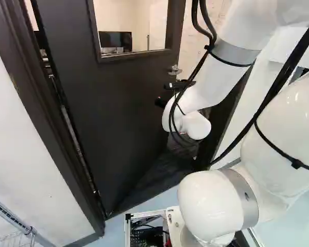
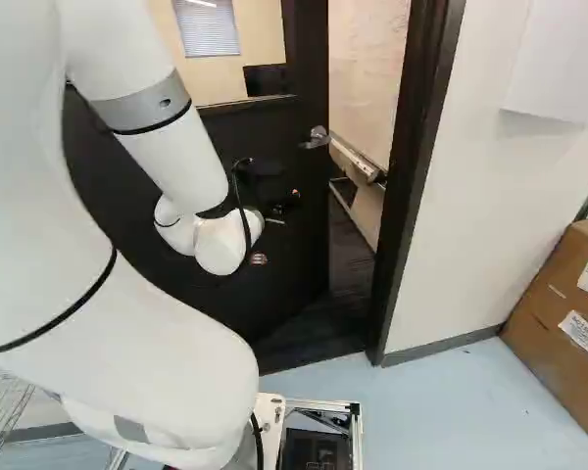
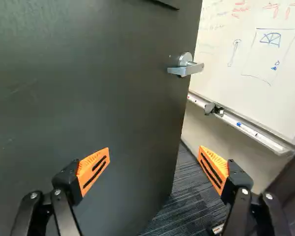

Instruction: Open the door and move inside

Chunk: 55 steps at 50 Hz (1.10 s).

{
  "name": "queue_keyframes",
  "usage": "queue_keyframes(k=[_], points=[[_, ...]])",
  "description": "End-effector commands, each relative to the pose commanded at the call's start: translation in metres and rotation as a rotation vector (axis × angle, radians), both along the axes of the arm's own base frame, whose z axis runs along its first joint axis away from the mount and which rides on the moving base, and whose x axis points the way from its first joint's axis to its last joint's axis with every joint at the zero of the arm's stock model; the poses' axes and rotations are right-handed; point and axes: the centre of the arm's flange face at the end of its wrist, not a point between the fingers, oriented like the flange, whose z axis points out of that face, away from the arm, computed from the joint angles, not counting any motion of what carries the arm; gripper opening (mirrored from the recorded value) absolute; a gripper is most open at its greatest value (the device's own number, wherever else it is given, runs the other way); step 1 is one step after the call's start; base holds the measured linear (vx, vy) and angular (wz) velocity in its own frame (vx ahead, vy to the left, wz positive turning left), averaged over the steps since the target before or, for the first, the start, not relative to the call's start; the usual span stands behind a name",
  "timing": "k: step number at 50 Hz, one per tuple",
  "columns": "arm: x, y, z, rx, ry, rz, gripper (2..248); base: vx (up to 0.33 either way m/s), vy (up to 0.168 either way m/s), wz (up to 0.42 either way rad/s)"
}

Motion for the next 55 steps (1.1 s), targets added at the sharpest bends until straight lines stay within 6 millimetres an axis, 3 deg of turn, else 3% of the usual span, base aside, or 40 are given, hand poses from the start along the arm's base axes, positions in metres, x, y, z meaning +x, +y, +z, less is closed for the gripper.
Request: queue_keyframes(k=[55], points=[[0.0000, 0.0000, 0.0000, 0.000, 0.000, 0.000, 247, 0.038, 0.007, 0.032]])
